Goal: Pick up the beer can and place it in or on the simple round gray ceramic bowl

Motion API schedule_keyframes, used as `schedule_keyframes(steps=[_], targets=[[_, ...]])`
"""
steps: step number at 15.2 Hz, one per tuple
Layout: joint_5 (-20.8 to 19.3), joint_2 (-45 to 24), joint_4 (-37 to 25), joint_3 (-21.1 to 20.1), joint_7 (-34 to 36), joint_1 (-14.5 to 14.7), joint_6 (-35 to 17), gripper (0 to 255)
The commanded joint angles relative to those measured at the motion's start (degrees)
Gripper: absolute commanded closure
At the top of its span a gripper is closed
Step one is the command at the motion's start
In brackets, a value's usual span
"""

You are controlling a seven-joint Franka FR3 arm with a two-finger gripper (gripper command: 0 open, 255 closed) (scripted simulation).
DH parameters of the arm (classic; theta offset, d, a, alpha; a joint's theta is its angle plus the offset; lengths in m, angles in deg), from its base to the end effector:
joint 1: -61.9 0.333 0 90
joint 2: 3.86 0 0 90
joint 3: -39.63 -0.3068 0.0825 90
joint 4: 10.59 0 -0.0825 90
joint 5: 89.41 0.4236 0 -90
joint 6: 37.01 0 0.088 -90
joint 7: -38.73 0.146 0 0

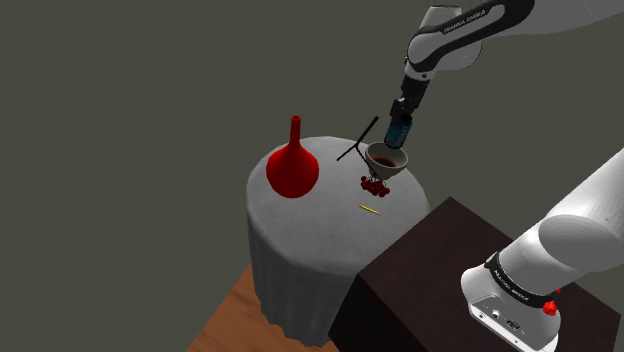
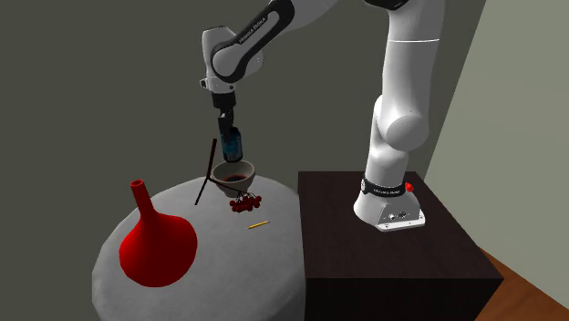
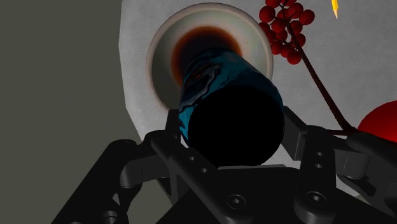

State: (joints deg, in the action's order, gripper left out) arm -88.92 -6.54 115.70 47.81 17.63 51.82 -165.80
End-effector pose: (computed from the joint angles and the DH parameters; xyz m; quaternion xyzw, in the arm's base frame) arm 0.5372 -0.1769 0.2873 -0.9998 -0.0222 0.0012 0.0004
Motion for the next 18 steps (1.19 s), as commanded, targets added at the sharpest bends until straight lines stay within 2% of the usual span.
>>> schedule_keyframes(steps=[1,9,17,18], targets=[[0.2,-1.0,0.5,0.0,-0.2,0.0,-1.6,255],[1.1,-5.2,2.6,-0.1,-0.9,-0.2,-7.8,255],[1.1,-5.2,2.6,-0.1,-0.9,-0.2,-7.8,255],[1.1,-5.2,2.6,-0.1,-0.9,-0.2,-7.8,0]])
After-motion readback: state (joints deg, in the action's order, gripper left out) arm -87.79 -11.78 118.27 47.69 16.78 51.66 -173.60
